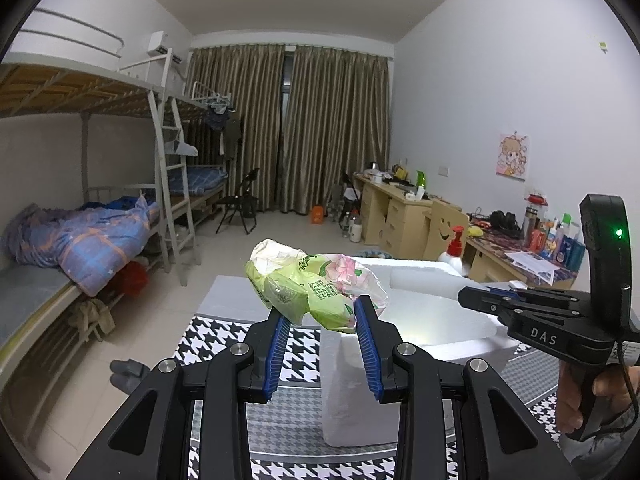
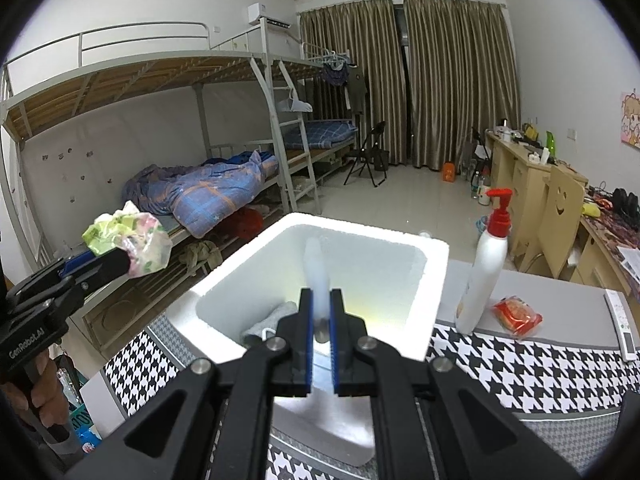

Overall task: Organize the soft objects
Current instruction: 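Lower the foam roll into the box and open the right tool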

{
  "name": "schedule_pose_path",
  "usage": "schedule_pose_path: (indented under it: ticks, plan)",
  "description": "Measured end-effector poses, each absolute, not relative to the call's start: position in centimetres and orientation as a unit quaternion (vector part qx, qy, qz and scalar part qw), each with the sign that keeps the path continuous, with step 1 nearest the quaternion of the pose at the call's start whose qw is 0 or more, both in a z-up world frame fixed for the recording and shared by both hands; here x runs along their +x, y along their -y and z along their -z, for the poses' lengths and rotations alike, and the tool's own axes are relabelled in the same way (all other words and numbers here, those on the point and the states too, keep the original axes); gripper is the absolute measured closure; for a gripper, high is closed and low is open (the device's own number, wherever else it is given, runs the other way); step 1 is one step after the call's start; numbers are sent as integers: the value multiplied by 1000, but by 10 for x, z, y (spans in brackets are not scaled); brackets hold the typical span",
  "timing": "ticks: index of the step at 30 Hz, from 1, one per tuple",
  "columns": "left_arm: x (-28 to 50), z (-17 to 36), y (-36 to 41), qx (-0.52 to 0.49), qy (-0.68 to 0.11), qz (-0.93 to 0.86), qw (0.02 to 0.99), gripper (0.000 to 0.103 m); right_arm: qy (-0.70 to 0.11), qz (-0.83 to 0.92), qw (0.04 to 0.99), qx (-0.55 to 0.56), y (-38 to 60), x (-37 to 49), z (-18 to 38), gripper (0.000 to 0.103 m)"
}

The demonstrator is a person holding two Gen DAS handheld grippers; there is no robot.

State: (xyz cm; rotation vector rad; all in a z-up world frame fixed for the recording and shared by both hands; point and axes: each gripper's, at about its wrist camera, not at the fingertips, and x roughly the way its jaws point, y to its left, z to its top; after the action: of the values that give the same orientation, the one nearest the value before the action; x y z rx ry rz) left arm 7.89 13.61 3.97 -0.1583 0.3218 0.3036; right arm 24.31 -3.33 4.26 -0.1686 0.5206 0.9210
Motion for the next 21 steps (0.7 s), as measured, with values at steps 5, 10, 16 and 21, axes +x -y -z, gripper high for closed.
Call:
schedule_pose_path:
  ticks: [5,10,16,21]
  plan:
    - [78,-40,-138,-81,-159,-152,972,68,-253,-436,860,-83,27,245,-41,94]
    - [78,-39,-142,-84,-161,-154,971,68,-264,-436,856,-80,23,249,-38,90]
    - [78,-38,-142,-84,-161,-155,971,68,-259,-429,861,-84,24,247,-37,33]
    - [77,-37,-142,-83,-162,-153,971,68,-259,-433,859,-80,27,246,-39,33]
